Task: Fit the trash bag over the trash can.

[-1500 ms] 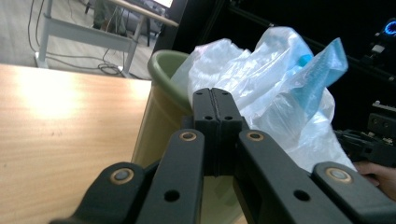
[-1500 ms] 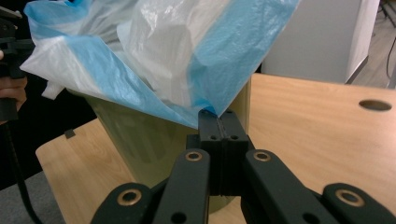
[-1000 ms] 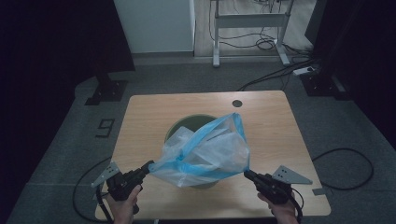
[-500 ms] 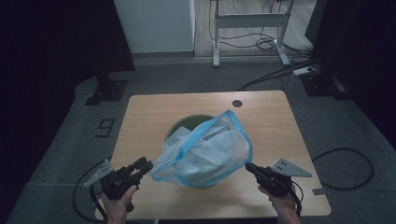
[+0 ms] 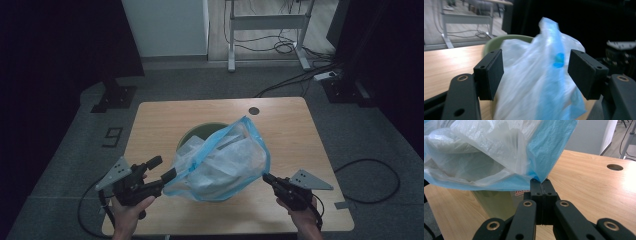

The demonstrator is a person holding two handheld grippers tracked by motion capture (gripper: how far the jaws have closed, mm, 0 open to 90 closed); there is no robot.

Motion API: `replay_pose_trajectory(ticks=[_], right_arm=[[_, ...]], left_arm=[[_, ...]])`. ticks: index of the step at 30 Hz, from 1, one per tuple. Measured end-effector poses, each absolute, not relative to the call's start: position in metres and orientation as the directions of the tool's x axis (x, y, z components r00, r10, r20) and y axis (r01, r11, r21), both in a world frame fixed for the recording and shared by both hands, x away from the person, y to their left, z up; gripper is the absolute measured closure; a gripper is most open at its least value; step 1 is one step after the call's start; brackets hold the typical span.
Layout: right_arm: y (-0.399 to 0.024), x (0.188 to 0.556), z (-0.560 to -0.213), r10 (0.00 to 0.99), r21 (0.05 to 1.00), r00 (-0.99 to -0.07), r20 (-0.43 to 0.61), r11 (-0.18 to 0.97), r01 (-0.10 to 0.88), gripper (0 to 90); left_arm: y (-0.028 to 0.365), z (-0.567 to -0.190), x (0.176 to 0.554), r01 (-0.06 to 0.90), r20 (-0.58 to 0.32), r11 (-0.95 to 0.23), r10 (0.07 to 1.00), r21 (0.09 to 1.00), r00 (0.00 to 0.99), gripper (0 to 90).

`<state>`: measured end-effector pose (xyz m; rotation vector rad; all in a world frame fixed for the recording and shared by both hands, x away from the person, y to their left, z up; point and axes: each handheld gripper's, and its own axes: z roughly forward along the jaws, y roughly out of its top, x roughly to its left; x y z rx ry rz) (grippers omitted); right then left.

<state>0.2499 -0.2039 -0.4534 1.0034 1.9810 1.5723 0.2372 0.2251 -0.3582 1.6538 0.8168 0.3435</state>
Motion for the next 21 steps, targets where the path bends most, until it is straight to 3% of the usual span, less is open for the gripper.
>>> replay_pose_trajectory(ticks=[8, 11, 14, 18, 21], right_arm=[[-0.207, 0.247, -0.448, 0.749, 0.961, -0.654, 0.109, 0.088, 0.261, 89.0], [-0.208, 0.245, -0.447, 0.746, 0.962, -0.657, 0.106, 0.089, 0.257, 88.0], [-0.209, 0.242, -0.447, 0.746, 0.966, -0.659, 0.098, 0.089, 0.244, 78.6], [-0.211, 0.236, -0.44, 0.765, 0.974, -0.64, 0.074, 0.082, 0.211, 50.2], [-0.213, 0.232, -0.429, 0.771, 0.978, -0.632, 0.082, 0.061, 0.201, 37.5]], left_arm=[[0.182, -0.349, 0.255, 0.355, -0.13, -0.215, 0.664, 0.91, 0.737, 25.4], [0.171, -0.356, 0.261, 0.369, -0.107, -0.256, 0.676, 0.894, 0.729, 28.8], [0.167, -0.362, 0.264, 0.374, -0.068, -0.285, 0.71, 0.882, 0.701, 47.7], [0.171, -0.365, 0.267, 0.384, -0.08, -0.269, 0.72, 0.883, 0.69, 74.5], [0.175, -0.365, 0.267, 0.385, -0.09, -0.253, 0.725, 0.888, 0.682, 84.2]])
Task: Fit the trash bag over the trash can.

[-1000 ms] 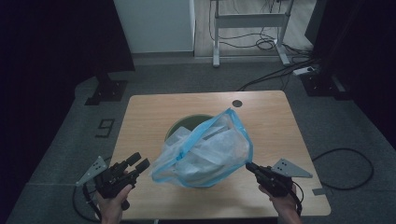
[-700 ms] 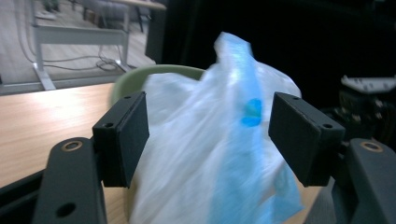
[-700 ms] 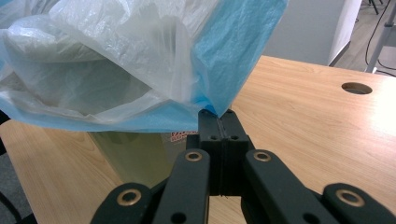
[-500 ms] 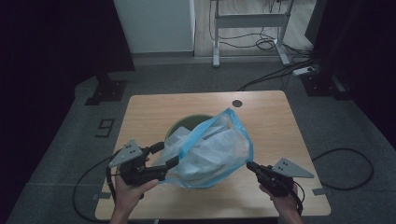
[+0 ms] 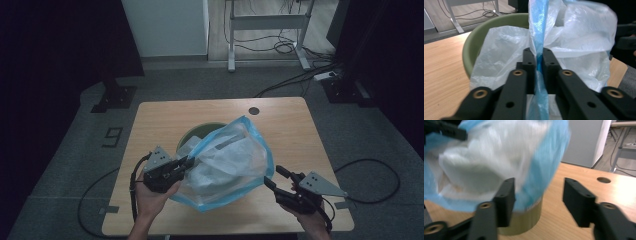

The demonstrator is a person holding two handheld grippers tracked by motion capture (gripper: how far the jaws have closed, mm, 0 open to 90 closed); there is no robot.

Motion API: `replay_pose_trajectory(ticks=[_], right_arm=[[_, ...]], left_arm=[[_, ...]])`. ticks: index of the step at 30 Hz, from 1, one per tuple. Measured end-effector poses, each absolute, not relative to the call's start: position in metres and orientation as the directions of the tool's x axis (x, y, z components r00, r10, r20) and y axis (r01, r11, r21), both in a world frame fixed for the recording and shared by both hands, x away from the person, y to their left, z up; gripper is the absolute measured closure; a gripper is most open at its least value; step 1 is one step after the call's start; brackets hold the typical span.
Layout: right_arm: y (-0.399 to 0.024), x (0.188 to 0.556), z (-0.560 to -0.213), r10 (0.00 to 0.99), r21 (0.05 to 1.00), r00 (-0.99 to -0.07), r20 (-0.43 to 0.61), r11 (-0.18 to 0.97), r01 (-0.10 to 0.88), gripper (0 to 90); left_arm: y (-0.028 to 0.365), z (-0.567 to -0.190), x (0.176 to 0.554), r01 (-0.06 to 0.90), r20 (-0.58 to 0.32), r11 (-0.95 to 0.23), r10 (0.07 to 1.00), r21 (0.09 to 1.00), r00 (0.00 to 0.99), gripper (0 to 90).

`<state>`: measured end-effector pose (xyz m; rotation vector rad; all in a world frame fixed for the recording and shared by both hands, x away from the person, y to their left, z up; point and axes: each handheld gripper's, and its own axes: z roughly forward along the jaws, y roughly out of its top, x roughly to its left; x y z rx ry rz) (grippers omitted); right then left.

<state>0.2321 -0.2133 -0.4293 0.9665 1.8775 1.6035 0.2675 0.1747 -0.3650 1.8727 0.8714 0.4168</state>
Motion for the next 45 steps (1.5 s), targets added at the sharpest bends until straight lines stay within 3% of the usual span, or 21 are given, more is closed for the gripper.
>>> replay_pose_trajectory(ticks=[5, 12, 14, 17, 20, 34, 45], right_arm=[[-0.212, 0.237, -0.406, 0.758, 0.982, -0.648, 0.074, 0.058, 0.179, 33.2], [-0.194, 0.278, -0.391, 0.756, 0.972, -0.647, 0.102, 0.063, 0.228, 34.2], [-0.191, 0.287, -0.39, 0.749, 0.969, -0.652, 0.116, 0.058, 0.239, 43.8], [-0.186, 0.297, -0.392, 0.735, 0.964, -0.667, 0.122, 0.071, 0.255, 69.5], [-0.183, 0.299, -0.394, 0.73, 0.961, -0.676, 0.104, 0.1, 0.256, 87.4], [-0.18, 0.32, -0.382, 0.823, 0.972, -0.568, 0.018, 0.119, 0.204, 89.0], [-0.164, 0.353, -0.401, 0.85, 0.96, -0.526, 0.027, 0.124, 0.251, 89.0]], left_arm=[[0.179, -0.363, 0.267, 0.368, -0.093, -0.223, 0.734, 0.903, 0.672, 87.1], [0.184, -0.364, 0.269, 0.355, -0.116, -0.177, 0.735, 0.918, 0.667, 87.9], [0.185, -0.364, 0.27, 0.353, -0.124, -0.165, 0.735, 0.921, 0.666, 88.0], [0.189, -0.364, 0.271, 0.349, -0.131, -0.15, 0.737, 0.925, 0.663, 88.1], [0.194, -0.364, 0.271, 0.345, -0.138, -0.133, 0.741, 0.929, 0.657, 88.4], [0.22, -0.361, 0.301, 0.363, -0.179, -0.054, 0.798, 0.93, 0.576, 88.4], [0.234, -0.387, 0.335, 0.434, -0.216, -0.037, 0.829, 0.9, 0.517, 88.4]])
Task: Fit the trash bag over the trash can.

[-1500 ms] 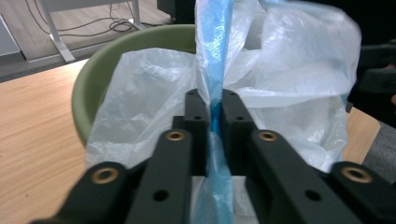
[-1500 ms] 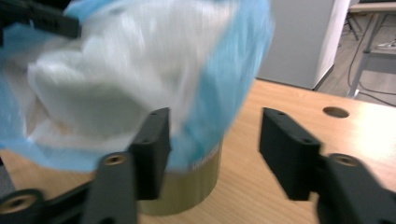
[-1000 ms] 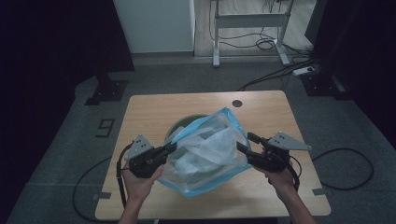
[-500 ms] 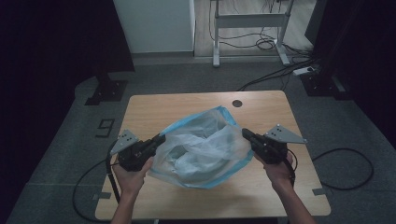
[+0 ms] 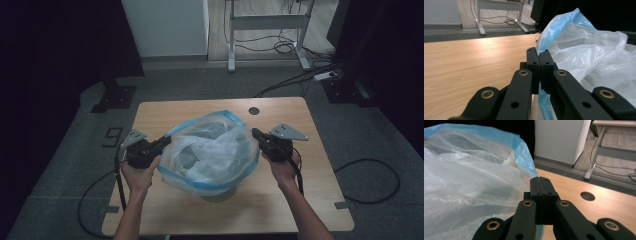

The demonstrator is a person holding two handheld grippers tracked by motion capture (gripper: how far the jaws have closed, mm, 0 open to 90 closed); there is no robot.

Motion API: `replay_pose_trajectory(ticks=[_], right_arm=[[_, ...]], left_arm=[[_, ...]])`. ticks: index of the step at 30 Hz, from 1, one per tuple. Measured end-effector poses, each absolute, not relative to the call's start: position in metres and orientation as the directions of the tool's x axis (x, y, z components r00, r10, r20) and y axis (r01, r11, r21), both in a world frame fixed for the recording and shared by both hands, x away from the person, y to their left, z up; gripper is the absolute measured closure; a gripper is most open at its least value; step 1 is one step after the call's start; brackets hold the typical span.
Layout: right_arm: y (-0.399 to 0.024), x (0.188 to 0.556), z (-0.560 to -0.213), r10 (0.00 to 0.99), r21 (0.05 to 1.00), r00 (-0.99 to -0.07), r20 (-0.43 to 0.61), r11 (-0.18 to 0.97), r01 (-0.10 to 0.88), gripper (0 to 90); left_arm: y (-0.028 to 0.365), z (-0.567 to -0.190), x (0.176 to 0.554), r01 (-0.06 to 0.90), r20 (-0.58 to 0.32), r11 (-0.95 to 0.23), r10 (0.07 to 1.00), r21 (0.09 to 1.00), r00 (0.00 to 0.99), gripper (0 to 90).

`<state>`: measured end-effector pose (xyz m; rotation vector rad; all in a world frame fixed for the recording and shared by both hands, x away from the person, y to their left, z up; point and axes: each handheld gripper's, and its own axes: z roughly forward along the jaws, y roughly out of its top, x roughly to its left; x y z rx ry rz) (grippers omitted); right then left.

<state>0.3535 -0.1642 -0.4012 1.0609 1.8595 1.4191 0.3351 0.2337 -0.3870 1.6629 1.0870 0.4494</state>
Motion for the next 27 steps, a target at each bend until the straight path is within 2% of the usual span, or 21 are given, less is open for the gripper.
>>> replay_pose_trajectory(ticks=[14, 24, 27], right_arm=[[-0.161, 0.368, -0.442, 0.85, 0.924, -0.521, 0.082, 0.131, 0.359, 89.0], [-0.18, 0.357, -0.459, 0.844, 0.923, -0.516, 0.145, 0.072, 0.377, 88.7], [-0.186, 0.347, -0.45, 0.848, 0.942, -0.513, 0.135, 0.05, 0.332, 75.2]], left_arm=[[0.228, -0.428, 0.355, 0.556, -0.253, -0.086, 0.826, 0.826, 0.504, 88.3], [0.228, -0.43, 0.343, 0.557, -0.254, -0.103, 0.811, 0.824, 0.526, 87.7], [0.228, -0.428, 0.341, 0.552, -0.254, -0.1, 0.81, 0.828, 0.529, 87.2]])
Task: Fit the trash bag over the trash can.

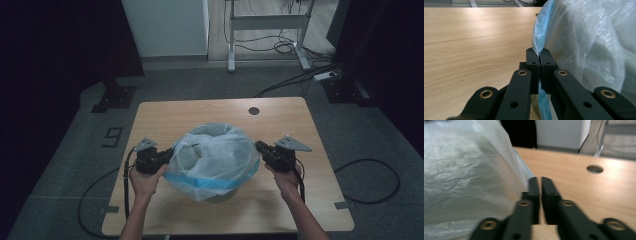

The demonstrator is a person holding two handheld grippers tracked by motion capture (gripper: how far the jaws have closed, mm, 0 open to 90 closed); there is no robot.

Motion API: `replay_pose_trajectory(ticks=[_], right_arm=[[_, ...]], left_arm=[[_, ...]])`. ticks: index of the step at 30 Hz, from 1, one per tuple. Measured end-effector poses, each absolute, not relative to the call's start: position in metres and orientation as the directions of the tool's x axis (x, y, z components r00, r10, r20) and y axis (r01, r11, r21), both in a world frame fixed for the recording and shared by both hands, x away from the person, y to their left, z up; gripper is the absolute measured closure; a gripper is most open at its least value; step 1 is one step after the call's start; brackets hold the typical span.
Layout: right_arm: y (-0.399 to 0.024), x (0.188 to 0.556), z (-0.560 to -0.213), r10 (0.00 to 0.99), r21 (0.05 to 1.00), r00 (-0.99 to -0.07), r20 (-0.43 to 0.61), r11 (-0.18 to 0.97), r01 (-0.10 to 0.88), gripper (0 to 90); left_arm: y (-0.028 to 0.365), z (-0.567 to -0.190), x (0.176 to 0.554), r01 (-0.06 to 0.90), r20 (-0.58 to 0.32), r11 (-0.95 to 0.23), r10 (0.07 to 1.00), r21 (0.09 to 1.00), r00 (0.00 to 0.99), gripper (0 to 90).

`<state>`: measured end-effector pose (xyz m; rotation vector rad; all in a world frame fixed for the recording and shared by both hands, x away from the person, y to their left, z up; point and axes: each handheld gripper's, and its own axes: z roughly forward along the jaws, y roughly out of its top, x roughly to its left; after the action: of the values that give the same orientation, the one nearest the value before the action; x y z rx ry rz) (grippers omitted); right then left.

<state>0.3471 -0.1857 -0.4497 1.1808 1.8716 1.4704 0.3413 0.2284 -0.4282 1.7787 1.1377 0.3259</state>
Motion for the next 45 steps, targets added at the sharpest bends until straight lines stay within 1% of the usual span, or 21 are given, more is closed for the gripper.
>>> replay_pose_trajectory(ticks=[3, 4, 5, 8, 11, 16, 18, 20, 24, 27, 29, 33, 36, 37, 40, 45], right_arm=[[-0.193, 0.331, -0.436, 0.845, 0.958, -0.52, 0.124, 0.034, 0.283, 64.9], [-0.195, 0.324, -0.431, 0.849, 0.963, -0.517, 0.112, 0.036, 0.267, 59.7], [-0.197, 0.319, -0.429, 0.851, 0.966, -0.515, 0.103, 0.037, 0.255, 58.5], [-0.202, 0.297, -0.422, 0.809, 0.97, -0.576, 0.115, 0.033, 0.24, 53.0], [-0.199, 0.276, -0.424, 0.759, 0.971, -0.64, 0.114, 0.05, 0.232, 48.8], [-0.18, 0.249, -0.435, 0.675, 0.972, -0.733, 0.086, 0.105, 0.211, 42.1], [-0.173, 0.245, -0.438, 0.648, 0.971, -0.757, 0.084, 0.117, 0.208, 40.3], [-0.165, 0.242, -0.441, 0.628, 0.971, -0.776, 0.06, 0.145, 0.192, 38.2], [-0.154, 0.242, -0.442, 0.596, 0.971, -0.802, 0.023, 0.177, 0.159, 37.0], [-0.146, 0.241, -0.442, 0.593, 0.967, -0.805, -0.017, 0.215, 0.138, 40.1], [-0.14, 0.24, -0.445, 0.604, 0.961, -0.795, -0.055, 0.248, 0.122, 47.6], [-0.137, 0.239, -0.449, 0.612, 0.956, -0.786, -0.089, 0.273, 0.104, 73.1], [-0.139, 0.239, -0.452, 0.604, 0.959, -0.791, -0.099, 0.269, 0.085, 87.7], [-0.14, 0.239, -0.452, 0.601, 0.961, -0.792, -0.103, 0.265, 0.077, 89.0], [-0.143, 0.239, -0.454, 0.596, 0.964, -0.797, -0.1, 0.257, 0.071, 89.3], [-0.153, 0.241, -0.464, 0.6, 0.97, -0.798, -0.063, 0.226, 0.094, 89.4]], left_arm=[[0.229, -0.428, 0.34, 0.548, -0.253, -0.099, 0.809, 0.83, 0.53, 86.9], [0.229, -0.427, 0.34, 0.547, -0.252, -0.099, 0.809, 0.831, 0.531, 86.8], [0.229, -0.427, 0.34, 0.545, -0.252, -0.099, 0.809, 0.833, 0.531, 86.7], [0.228, -0.427, 0.338, 0.537, -0.25, -0.094, 0.81, 0.838, 0.531, 86.4], [0.228, -0.426, 0.337, 0.531, -0.247, -0.092, 0.809, 0.843, 0.533, 86.0], [0.228, -0.425, 0.336, 0.522, -0.25, -0.084, 0.807, 0.849, 0.535, 86.0], [0.228, -0.425, 0.336, 0.523, -0.248, -0.086, 0.808, 0.848, 0.535, 86.0], [0.228, -0.425, 0.335, 0.521, -0.244, -0.089, 0.807, 0.849, 0.537, 86.0], [0.229, -0.425, 0.336, 0.52, -0.249, -0.086, 0.805, 0.85, 0.539, 86.1], [0.229, -0.425, 0.335, 0.519, -0.252, -0.085, 0.801, 0.85, 0.543, 86.0], [0.228, -0.425, 0.335, 0.519, -0.253, -0.085, 0.798, 0.851, 0.546, 86.0], [0.228, -0.424, 0.333, 0.514, -0.252, -0.087, 0.794, 0.853, 0.553, 86.0], [0.23, -0.423, 0.331, 0.51, -0.254, -0.088, 0.788, 0.855, 0.561, 85.8], [0.231, -0.422, 0.331, 0.511, -0.256, -0.087, 0.786, 0.855, 0.563, 85.7], [0.235, -0.422, 0.33, 0.511, -0.256, -0.086, 0.786, 0.855, 0.562, 85.6], [0.238, -0.422, 0.326, 0.511, -0.26, -0.089, 0.779, 0.855, 0.571, 84.9]])
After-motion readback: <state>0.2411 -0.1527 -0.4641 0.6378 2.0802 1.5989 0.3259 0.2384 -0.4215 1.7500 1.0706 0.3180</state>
